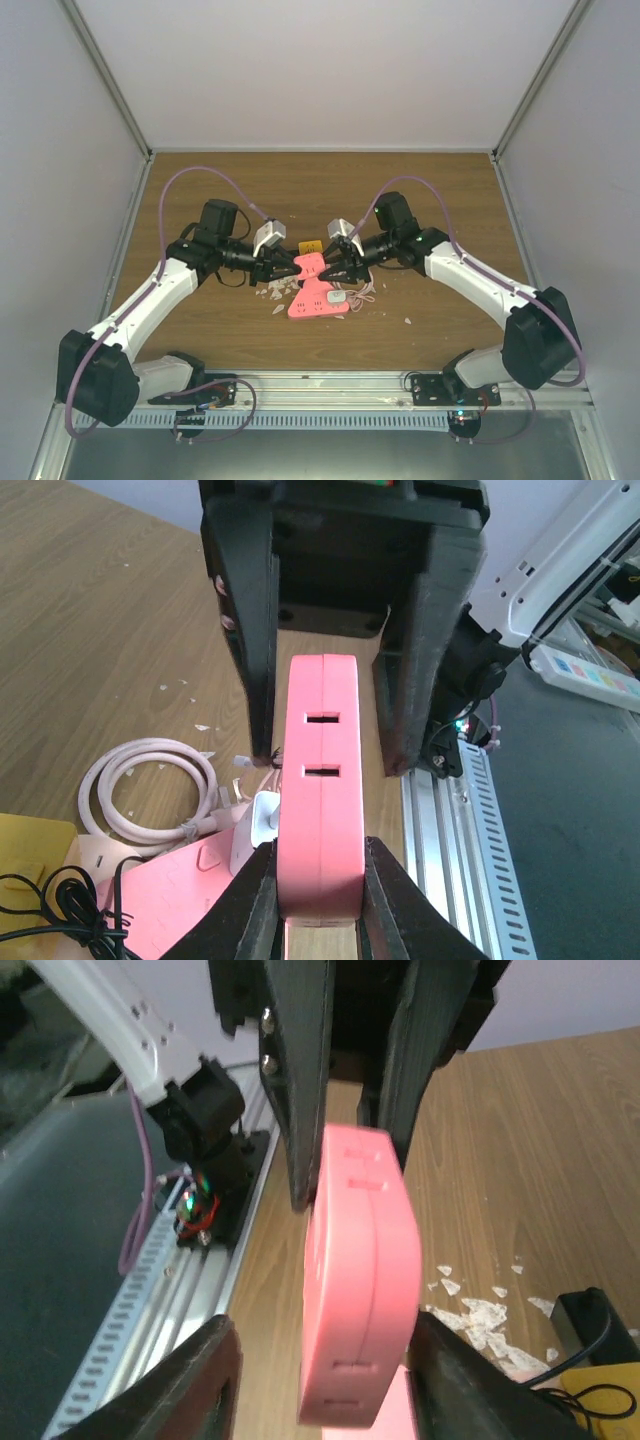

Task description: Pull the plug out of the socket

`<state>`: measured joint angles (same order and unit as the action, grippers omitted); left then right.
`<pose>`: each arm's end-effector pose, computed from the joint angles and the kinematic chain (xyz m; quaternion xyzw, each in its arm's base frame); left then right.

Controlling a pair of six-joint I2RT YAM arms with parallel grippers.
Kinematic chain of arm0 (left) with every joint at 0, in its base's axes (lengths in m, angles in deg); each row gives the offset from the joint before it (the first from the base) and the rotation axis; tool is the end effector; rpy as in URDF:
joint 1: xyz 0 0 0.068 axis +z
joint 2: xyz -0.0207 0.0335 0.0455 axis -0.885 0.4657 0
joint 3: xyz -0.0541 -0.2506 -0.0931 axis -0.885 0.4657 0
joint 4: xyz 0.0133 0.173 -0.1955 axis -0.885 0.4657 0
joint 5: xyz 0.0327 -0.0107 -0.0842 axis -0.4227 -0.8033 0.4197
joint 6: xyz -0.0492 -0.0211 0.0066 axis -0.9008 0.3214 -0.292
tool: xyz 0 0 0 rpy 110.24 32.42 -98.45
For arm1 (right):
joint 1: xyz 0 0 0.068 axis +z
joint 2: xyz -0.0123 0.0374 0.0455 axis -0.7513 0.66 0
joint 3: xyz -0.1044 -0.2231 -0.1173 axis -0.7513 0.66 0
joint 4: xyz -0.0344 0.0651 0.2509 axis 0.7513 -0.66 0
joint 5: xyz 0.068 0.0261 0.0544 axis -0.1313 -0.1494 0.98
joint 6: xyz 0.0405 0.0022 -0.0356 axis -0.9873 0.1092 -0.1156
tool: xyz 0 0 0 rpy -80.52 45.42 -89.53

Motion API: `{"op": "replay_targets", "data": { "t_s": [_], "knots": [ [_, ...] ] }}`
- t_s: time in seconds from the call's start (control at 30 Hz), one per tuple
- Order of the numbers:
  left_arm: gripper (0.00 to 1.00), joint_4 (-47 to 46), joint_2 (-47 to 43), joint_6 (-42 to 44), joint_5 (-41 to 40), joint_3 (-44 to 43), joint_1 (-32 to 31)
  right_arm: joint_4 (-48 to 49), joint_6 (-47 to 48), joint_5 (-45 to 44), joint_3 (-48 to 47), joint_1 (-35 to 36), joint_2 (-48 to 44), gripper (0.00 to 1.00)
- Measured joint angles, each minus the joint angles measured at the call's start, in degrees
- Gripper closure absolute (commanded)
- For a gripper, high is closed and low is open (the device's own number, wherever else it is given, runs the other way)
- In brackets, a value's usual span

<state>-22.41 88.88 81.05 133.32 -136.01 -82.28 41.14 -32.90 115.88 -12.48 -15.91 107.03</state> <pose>0.2124 -0.1110 0.2779 0.4611 0.6736 -0.4743 0.3296 0.2292 0.1849 0.2671 -0.5389 0.6079 0.5007 0.2989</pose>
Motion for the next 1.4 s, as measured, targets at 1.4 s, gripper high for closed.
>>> {"op": "replay_targets", "data": {
  "t_s": [1.4],
  "knots": [
    [1.0, 1.57, -0.13, -4.48, 19.34, 0.0, 7.32, 31.06, -2.51, -14.73, 11.1, 1.84, -4.02, 0.0]
  ]
}}
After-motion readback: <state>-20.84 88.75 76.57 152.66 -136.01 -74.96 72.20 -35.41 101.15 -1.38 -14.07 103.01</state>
